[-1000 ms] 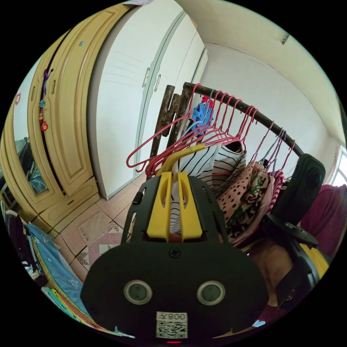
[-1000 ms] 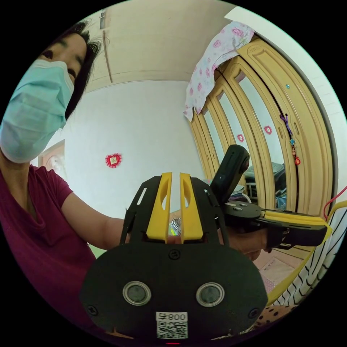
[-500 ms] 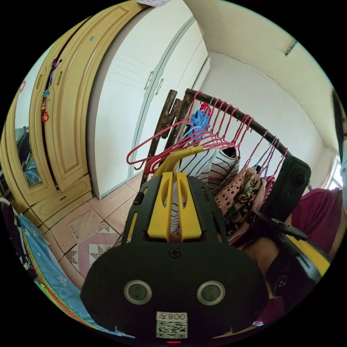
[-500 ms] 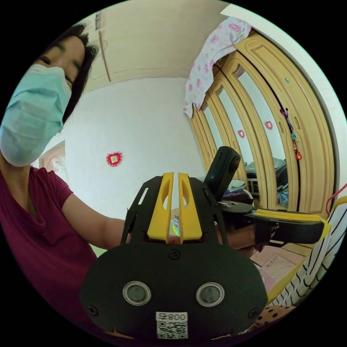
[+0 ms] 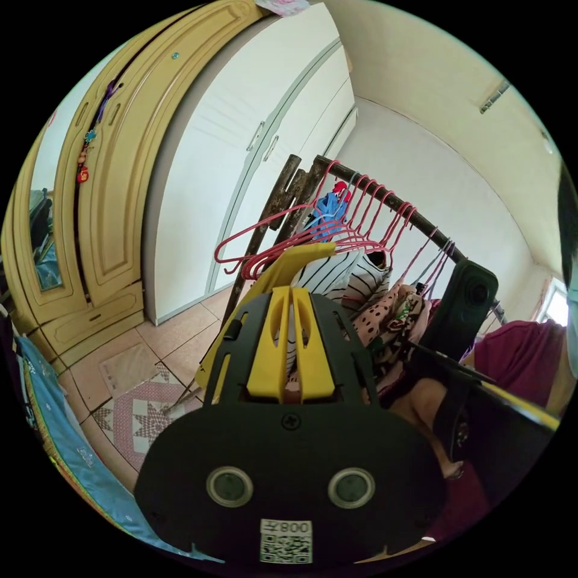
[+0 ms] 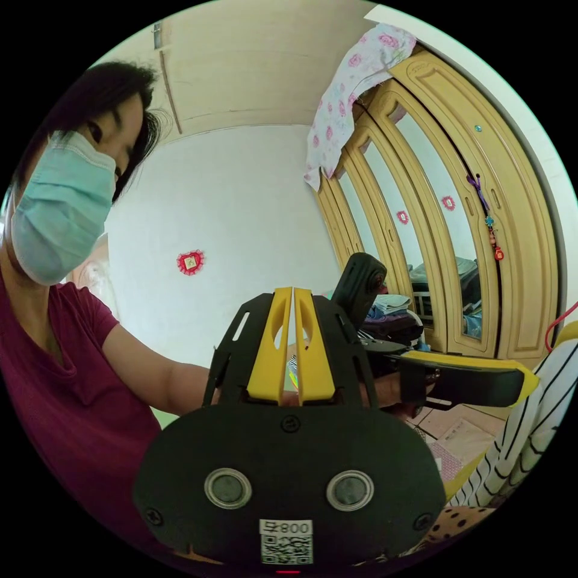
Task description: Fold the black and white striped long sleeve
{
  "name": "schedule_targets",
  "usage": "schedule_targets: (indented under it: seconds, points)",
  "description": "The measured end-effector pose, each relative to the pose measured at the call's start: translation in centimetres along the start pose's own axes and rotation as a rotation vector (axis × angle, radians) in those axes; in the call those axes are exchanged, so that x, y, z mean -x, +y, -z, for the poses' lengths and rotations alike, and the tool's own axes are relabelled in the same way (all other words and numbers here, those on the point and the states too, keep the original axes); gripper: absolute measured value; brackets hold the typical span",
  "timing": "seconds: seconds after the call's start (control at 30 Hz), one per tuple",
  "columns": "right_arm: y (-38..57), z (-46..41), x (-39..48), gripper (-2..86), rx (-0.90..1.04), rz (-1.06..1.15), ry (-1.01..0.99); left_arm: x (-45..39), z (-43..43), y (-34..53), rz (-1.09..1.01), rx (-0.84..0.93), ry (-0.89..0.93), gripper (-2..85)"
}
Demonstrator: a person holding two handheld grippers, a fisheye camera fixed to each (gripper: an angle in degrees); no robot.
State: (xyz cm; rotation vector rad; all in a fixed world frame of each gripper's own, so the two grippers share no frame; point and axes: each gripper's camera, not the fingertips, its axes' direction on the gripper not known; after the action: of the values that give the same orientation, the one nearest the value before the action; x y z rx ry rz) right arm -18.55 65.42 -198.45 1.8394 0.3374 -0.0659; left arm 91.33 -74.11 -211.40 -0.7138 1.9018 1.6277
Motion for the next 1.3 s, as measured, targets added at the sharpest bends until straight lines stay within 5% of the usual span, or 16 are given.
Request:
schedule_targets:
  seconds: [0.5, 1.03, 1.3]
  points:
    - [6.8, 4.9, -2.0, 0.1, 0.041, -0.017, 0.001, 12.2, 2.3, 5.1, 0.079, -0.031, -0.094, 0.1]
    - [16.7, 11.9, -4.9, 0.2, 0.074, -0.062, 0.002, 33.2, 5.4, 18.1, 0.477, -0.189, 0.014, -0.3]
    - [22.5, 16.0, -6.0, 0.2, 0.057, -0.064, 0.042, 42.5, 11.2, 28.1, 0.658, -0.297, -0.071, -0.4]
